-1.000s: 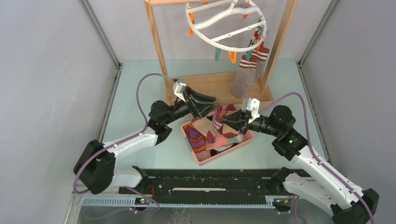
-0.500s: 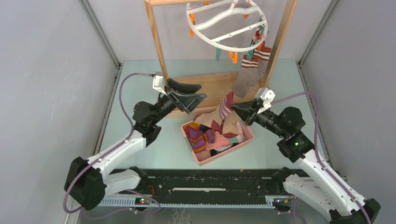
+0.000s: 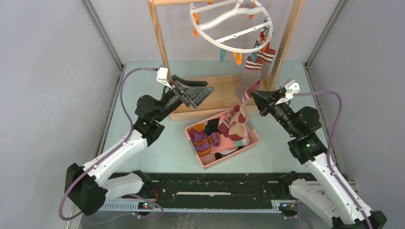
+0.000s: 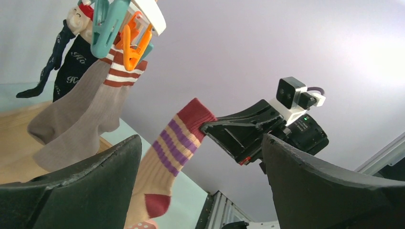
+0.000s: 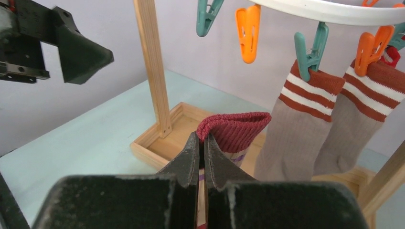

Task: Clip the socks to the hanger
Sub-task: Pick up the sock from the bin.

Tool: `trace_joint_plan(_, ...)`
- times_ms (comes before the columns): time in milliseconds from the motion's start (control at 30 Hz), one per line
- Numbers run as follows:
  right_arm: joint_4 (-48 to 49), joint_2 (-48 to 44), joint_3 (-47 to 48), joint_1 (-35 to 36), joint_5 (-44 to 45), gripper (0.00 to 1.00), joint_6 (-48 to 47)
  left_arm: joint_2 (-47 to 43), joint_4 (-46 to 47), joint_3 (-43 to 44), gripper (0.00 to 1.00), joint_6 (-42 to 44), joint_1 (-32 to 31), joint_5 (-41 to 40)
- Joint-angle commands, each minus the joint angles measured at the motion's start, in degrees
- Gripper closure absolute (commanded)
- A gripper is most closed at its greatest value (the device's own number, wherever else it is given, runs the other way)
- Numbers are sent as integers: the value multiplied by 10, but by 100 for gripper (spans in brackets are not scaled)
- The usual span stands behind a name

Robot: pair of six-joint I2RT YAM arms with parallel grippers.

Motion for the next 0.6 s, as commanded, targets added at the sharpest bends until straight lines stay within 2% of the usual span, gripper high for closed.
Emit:
trace_joint_plan(0, 5, 19, 24, -12, 4, 100, 2, 10, -91, 86, 0, 45, -21, -32)
trace_joint_plan(233, -3, 57, 65, -31, -60, 100, -38, 60, -210, 188, 1, 114, -49, -71)
trace_joint_plan(433, -21, 95, 111, -36, -134, 100, -93, 110, -245, 250, 11, 136, -55, -85)
trace_joint_plan(567, -64, 113, 143, -37, -150, 100, -134, 131, -270, 286, 18, 151, -57, -98)
